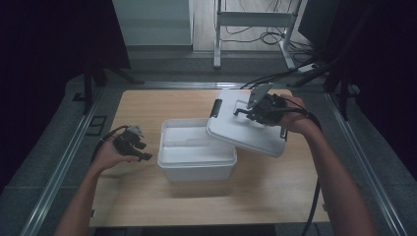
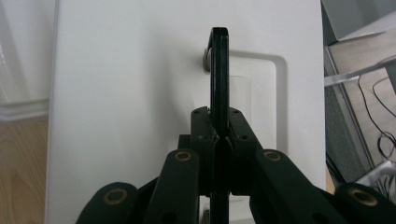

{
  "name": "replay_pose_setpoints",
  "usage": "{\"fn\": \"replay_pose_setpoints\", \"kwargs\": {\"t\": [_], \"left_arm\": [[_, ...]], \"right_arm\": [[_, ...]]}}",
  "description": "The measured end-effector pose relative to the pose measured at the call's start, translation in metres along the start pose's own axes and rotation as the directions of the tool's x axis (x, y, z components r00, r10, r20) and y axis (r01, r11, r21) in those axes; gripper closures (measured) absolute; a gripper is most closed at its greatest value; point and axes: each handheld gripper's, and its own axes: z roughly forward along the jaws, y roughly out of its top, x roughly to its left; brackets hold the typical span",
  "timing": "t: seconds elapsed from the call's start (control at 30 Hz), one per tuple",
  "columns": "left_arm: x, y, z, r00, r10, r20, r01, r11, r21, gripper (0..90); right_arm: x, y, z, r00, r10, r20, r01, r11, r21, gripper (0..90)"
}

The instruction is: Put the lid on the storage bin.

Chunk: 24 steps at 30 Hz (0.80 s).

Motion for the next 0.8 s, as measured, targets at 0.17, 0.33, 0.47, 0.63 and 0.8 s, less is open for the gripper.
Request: {"fn": "replay_pose_setpoints", "kwargs": {"t": [0.17,0.33,0.47,0.63,0.8], "left_arm": [[-0.003,0.000,0.007,0.9999,0.005,0.010,-0.005,1.0000,0.007,39.9],[-0.003,-0.001,0.010,0.9999,0.005,0.009,-0.006,0.9999,0.013,39.8],[-0.002,-0.002,0.012,1.0000,0.007,0.007,-0.007,0.9997,0.022,39.8],[-0.004,-0.001,0.013,0.9998,0.018,0.009,-0.019,0.9993,0.033,39.8],[-0.005,-0.001,0.014,0.9998,0.017,0.007,-0.017,0.9993,0.032,39.8]], "right_arm": [[0.005,0.015,0.007,0.9996,-0.024,-0.013,0.024,1.000,-0.015,84.0],[0.011,0.028,0.017,0.9977,-0.058,-0.035,0.057,0.998,-0.025,83.9],[0.015,0.035,0.020,0.9966,-0.068,-0.047,0.066,0.997,-0.037,83.9],[0.020,0.046,0.024,0.9943,-0.086,-0.063,0.082,0.995,-0.064,83.9],[0.024,0.052,0.028,0.9921,-0.095,-0.082,0.088,0.993,-0.080,83.9]]}}
